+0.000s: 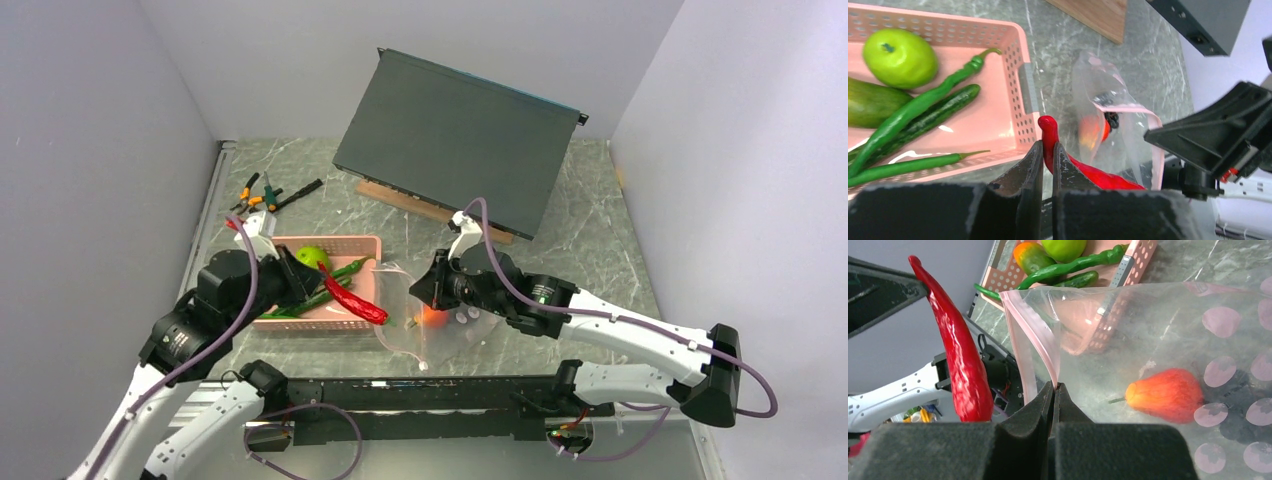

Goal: Place the food in the zip-top bag and seal the zipper
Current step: Place the fake vegetable in the zipper food storage bag.

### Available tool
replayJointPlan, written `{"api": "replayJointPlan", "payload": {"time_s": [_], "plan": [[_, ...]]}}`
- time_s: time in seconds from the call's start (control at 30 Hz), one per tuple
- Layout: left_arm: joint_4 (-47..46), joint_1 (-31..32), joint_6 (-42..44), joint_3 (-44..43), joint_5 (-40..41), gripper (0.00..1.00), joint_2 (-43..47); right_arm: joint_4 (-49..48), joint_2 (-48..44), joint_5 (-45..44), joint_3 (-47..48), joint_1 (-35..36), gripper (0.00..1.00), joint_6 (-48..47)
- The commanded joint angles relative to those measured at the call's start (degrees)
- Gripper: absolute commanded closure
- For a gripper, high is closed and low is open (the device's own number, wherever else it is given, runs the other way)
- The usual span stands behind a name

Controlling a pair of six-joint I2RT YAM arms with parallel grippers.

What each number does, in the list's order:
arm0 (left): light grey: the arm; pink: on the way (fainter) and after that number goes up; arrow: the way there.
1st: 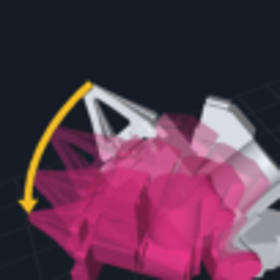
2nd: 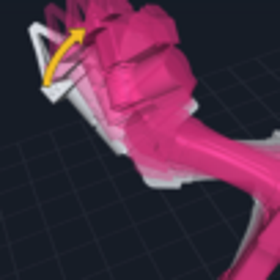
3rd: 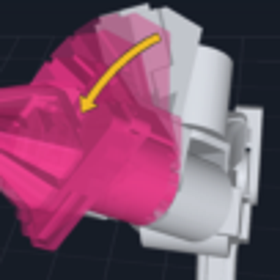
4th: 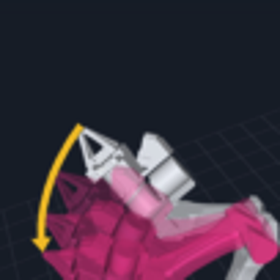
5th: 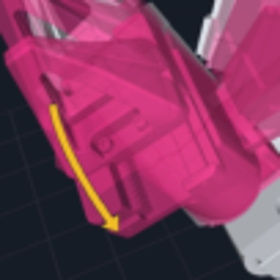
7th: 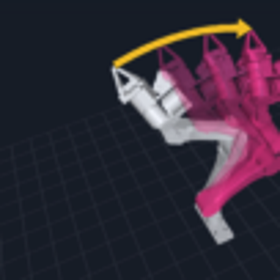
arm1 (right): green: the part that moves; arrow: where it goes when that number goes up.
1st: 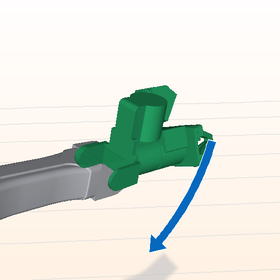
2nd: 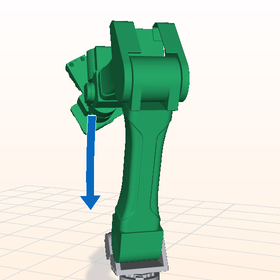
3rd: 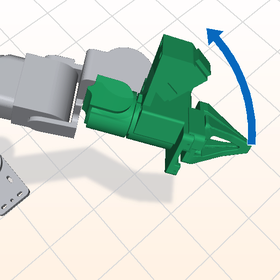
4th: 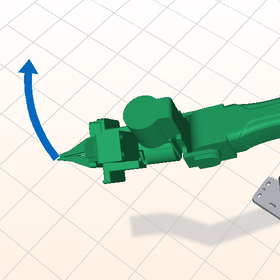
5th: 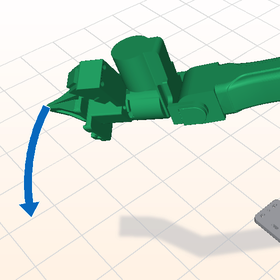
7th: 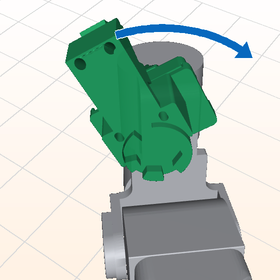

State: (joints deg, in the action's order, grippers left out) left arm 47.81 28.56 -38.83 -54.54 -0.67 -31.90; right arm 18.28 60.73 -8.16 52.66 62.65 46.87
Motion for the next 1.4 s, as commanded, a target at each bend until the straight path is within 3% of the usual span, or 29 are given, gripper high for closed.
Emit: {"api": "replayJointPlan", "payload": {"time_s": [0.0, 0.13, 0.43, 0.6, 0.93, 1.07, 1.17, 1.37], "plan": [[-3.6, 11.4, -3.6, -1.8, 15.4, 1.0, -2.2, -2.6, 0.9, 0.3, 3.4, -0.1, 1.0, 1.0], [-2.2, 22.3, -5.8, -3.7, 30.0, 1.0, -5.1, -2.2, 1.8, 0.5, 4.8, -0.2, 1.0, 1.7], [5.1, 37.0, -12.2, -10.0, 50.4, 1.0, -13.7, -2.1, 0.8, 0.3, 5.6, -0.1, 1.0, 1.9], [9.6, 43.2, -16.3, -15.6, 55.7, 1.0, -20.7, -2.6, 0.5, 0.1, 5.2, -0.1, 1.0, 2.9], [18.9, 50.6, -24.0, -23.5, 59.0, 1.0, -32.0, -4.4, -2.8, -1.0, 3.7, -0.2, 1.0, 4.4], [14.0, 50.9, -22.6, -22.0, 55.4, 1.0, -32.2, -4.6, -3.6, -1.1, 2.9, -0.2, 1.0, 5.0], [6.4, 50.9, -19.5, -18.9, 51.3, 0.87, -31.1, -4.8, -4.0, -0.8, 2.6, -0.1, 1.0, 5.5], [-2.6, 51.0, -13.2, -15.9, 43.7, 0.45, -28.0, -4.5, -4.8, -1.0, 1.9, -0.1, 1.0, 5.4]]}}
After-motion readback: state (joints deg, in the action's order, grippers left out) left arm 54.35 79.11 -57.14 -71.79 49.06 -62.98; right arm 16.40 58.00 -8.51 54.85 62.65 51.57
